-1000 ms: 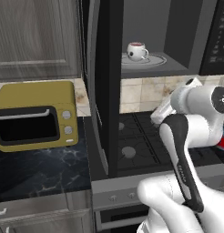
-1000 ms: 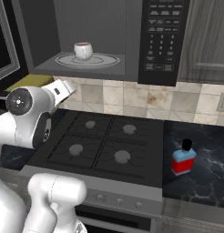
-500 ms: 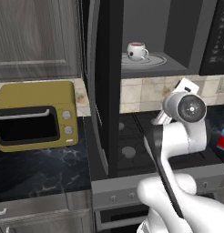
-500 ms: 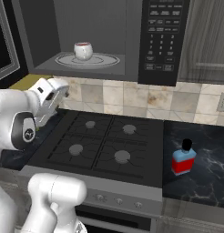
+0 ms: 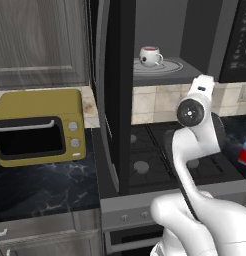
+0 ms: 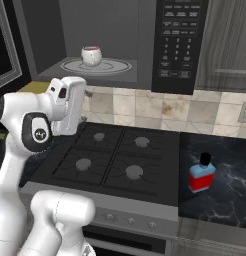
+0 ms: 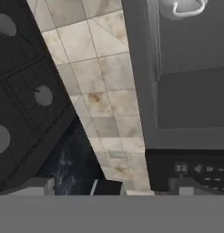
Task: Place the microwavable item in the microwave. Then, close the microwave door and press the start button.
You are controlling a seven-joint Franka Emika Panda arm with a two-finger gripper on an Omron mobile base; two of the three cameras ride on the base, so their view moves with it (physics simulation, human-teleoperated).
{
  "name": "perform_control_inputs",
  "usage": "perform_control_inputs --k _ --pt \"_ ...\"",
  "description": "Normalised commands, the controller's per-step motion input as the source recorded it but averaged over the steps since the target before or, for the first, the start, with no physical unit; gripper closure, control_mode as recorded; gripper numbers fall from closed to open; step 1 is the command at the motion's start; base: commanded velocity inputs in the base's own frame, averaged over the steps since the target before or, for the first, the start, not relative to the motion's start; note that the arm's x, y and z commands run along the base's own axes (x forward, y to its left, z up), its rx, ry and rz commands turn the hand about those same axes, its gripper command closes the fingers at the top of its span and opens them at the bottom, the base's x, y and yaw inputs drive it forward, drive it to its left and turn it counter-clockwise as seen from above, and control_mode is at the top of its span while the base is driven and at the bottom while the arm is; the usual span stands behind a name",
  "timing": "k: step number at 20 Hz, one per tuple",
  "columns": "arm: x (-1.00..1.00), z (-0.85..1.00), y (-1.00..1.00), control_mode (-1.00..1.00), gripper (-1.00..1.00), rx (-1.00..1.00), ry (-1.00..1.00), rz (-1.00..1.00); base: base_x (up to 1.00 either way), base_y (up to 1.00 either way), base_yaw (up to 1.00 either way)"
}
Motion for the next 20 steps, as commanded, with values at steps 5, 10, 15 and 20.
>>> perform_control_inputs --k 5,10,15,20 --pt "0.0 -0.44 -0.39 -1.0 -1.0 -0.32 -0.04 -0.05 0.0 0.0 0.0" --pt "-0.41 -0.73 -0.12 -1.0 -1.0 -0.31 -0.2 -0.06 0.0 0.0 0.0" --pt "-0.5 -0.58 0.0 -1.0 -1.0 -0.34 -0.24 -0.06 0.0 0.0 0.0" --pt "-0.2 -0.38 0.21 -1.0 -1.0 -0.37 -0.1 -0.11 0.0 0.0 0.0"
